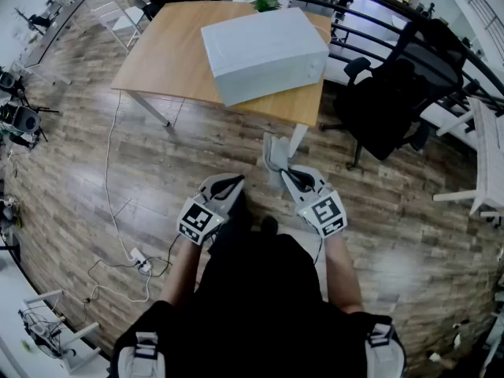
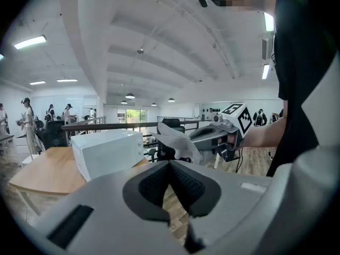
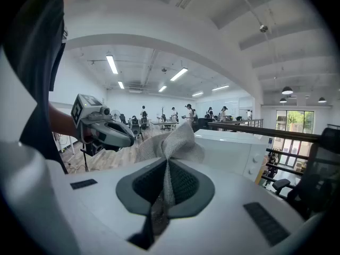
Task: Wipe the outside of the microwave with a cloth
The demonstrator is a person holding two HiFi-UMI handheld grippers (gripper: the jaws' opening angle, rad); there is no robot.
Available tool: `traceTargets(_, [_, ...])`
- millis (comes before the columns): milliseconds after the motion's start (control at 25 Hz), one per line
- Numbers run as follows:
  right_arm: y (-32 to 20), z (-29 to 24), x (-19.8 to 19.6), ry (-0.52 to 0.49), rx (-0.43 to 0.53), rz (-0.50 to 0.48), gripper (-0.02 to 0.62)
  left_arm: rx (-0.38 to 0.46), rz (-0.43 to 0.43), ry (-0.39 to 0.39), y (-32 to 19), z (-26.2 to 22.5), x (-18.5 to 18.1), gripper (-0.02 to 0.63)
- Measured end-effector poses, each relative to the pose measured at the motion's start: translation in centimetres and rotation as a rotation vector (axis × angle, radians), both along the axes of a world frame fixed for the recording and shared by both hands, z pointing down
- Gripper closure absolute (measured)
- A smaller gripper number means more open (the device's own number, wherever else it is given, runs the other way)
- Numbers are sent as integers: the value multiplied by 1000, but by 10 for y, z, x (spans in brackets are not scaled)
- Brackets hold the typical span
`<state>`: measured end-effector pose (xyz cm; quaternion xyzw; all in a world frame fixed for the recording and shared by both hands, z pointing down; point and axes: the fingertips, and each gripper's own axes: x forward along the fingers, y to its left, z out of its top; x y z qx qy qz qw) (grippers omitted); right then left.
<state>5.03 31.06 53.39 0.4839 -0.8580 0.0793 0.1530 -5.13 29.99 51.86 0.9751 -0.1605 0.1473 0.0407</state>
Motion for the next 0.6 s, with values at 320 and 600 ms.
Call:
traceTargets(320, [-1, 9, -7, 9, -21, -16, 588, -13, -21, 14, -7, 4, -7, 603])
traceTargets(600, [-3, 11, -8, -4, -27, -10, 588, -28, -14, 8, -7, 10, -8, 603])
